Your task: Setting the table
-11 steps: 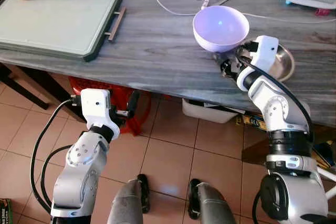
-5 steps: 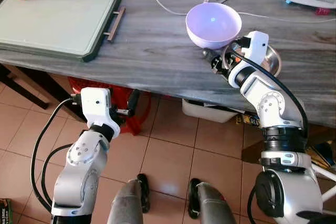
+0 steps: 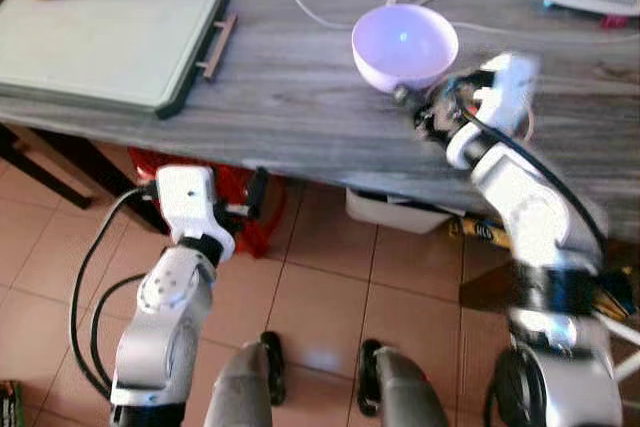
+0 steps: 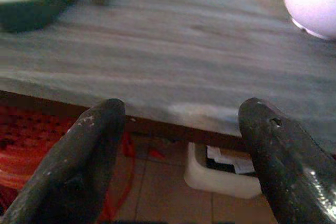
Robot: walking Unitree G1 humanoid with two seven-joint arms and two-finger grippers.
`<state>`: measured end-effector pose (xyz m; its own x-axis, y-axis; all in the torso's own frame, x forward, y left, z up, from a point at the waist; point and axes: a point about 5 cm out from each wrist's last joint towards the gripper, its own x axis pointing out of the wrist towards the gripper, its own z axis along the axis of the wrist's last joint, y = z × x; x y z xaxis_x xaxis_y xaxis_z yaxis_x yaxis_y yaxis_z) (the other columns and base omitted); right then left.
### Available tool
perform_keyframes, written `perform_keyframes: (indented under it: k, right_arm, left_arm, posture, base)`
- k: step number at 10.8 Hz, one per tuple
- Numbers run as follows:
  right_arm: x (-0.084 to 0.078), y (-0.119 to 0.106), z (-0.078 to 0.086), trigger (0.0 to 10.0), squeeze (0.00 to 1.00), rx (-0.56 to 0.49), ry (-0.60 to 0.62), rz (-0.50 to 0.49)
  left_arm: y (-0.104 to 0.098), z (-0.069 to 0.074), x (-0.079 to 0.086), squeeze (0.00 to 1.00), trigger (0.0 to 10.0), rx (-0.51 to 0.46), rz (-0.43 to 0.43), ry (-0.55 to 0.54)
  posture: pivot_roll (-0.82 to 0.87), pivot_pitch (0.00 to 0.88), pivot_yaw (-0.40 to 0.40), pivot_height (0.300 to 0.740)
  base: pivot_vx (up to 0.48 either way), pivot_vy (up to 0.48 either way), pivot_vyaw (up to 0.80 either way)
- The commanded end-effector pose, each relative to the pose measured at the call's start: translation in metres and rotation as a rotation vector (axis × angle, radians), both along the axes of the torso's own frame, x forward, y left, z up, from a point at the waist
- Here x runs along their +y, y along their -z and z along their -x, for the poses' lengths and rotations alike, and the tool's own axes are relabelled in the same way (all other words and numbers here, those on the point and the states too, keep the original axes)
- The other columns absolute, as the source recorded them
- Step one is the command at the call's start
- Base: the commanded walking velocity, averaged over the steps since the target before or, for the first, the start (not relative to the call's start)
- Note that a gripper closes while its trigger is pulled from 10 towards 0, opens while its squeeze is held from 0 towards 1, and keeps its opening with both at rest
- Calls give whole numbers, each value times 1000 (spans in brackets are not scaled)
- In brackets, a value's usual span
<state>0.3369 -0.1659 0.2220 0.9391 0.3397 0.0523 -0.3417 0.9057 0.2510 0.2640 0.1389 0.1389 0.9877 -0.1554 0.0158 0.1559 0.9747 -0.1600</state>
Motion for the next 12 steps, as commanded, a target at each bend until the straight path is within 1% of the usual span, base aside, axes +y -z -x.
perform_keyframes:
  k: [1, 2, 3, 4, 5, 6, 8, 9, 10, 11, 12]
  right_arm:
    - [6, -10, 8, 10000, 0, -74, -18, 4]
    - [11, -13, 21, 10000, 0, -171, 1, 50]
    - [9, -8, 26, 10000, 0, -233, 78, 123]
    - [12, 5, 33, 10000, 0, -272, 128, 176]
    - [16, 16, 39, 10000, 0, -269, 168, 194]
    - [16, 27, 44, 10000, 0, -271, 198, 244]
    - [6, 43, 47, 10000, 0, -235, 273, 253]
    - [0, 58, 51, 10000, 0, -220, 309, 299]
    - [-1, 64, 52, 10000, 0, -203, 304, 284]
    - [-7, 82, 54, 10000, 0, -143, 337, 286]
    - [-10, 87, 54, 10000, 0, -127, 366, 292]
  left_arm:
    - [4, 1, 6, 0, 10000, 11, -11, -43]
    - [6, -1, 5, 0, 10000, 10, -1, -62]
    - [5, -4, 5, 0, 10000, 1, -1, -67]
    - [6, -9, 6, 0, 10000, -6, 2, -86]
    - [5, -13, 7, 0, 10000, -14, -3, -91]
    - [5, -15, 8, 0, 10000, -21, -6, -97]
    - [9, -14, 13, 0, 10000, -18, -5, -121]
    - [15, -11, 13, 0, 10000, -11, -10, -124]
    - [17, -11, 12, 0, 10000, -11, -11, -124]
    - [15, -12, 12, 0, 10000, -25, -3, -143]
    - [16, -12, 14, 0, 10000, -27, -4, -156]
  posture:
    - [0, 187, 9, 740]
    - [-7, 159, 1, 740]
    - [-15, 141, 1, 740]
    - [-23, 119, 4, 740]
    - [-24, 100, 5, 740]
    - [-25, 80, 7, 740]
    - [-26, 54, 8, 740]
    - [-27, 33, 6, 740]
    - [-27, 23, 8, 740]
    - [-26, 4, 8, 740]
    - [-21, 0, 12, 740]
  base:
    - [0, 0, 0]
    - [0, 0, 0]
    - [0, 0, 0]
    - [0, 0, 0]
    - [0, 0, 0]
    - [-251, 0, 0]
    - [-255, 0, 0]
    - [-262, 0, 0]
    - [-255, 0, 0]
    - [-255, 0, 0]
    - [-255, 0, 0]
